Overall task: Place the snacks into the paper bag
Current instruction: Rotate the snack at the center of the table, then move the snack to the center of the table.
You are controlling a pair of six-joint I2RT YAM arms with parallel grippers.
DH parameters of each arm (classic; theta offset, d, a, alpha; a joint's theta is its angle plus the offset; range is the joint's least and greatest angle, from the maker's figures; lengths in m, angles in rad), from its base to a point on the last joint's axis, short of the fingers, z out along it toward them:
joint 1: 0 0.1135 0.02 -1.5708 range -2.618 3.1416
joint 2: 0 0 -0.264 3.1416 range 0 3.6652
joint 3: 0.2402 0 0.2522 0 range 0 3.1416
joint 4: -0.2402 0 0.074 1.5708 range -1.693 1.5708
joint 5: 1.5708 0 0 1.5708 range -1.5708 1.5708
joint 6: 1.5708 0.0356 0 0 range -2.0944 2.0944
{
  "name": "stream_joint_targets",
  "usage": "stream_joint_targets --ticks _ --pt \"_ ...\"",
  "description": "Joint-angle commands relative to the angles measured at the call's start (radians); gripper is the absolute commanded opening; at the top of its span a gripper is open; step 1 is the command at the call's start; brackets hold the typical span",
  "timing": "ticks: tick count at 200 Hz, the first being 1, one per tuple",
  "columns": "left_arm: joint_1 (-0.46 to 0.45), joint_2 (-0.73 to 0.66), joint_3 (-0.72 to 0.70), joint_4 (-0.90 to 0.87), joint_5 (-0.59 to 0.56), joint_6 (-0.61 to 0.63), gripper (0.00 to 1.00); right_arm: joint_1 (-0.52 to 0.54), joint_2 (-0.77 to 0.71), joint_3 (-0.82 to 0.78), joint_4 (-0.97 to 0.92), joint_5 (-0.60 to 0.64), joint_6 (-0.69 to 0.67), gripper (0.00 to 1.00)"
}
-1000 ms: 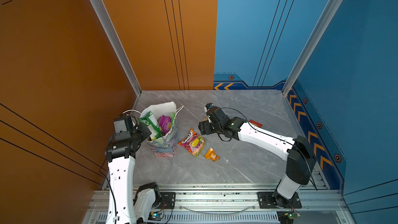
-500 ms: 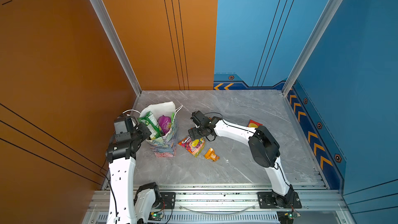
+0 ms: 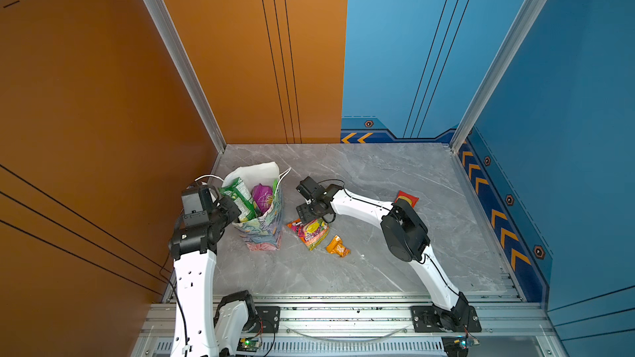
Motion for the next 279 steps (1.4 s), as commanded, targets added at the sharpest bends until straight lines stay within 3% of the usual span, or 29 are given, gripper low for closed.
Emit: stream_joint_targets --ticks 1,38,78,128,178,225,279 --pt "0.014 -0.002 -0.029 0.036 -0.004 0.022 0.00 -0.042 -0.066 -0.065 -0.053 0.086 0.073 0.78" --pt "0.016 -0.004 -0.031 0.038 -0.004 0.023 0.00 -0.091 -0.185 -0.241 -0.033 0.114 0.182 0.74" --pt "0.016 -0.002 -0.032 0.040 0.002 0.021 0.00 -0.119 -0.377 -0.500 0.083 0.041 0.225 0.73" --pt "0.020 -0.005 -0.035 0.042 0.006 0.020 0.00 -0.107 -0.497 -0.580 0.100 -0.001 0.211 0.72" --pt "0.022 -0.005 -0.037 0.044 0.011 0.021 0.00 -0.118 -0.386 -0.436 0.083 -0.203 0.106 0.75" --pt "0.024 -0.003 -0.038 0.047 0.015 0.021 0.00 -0.143 -0.266 -0.285 -0.031 -0.236 -0.013 0.76" --pt "0.025 0.001 -0.038 0.048 0.019 0.017 0.00 -0.141 -0.188 -0.247 -0.099 -0.240 -0.050 0.72"
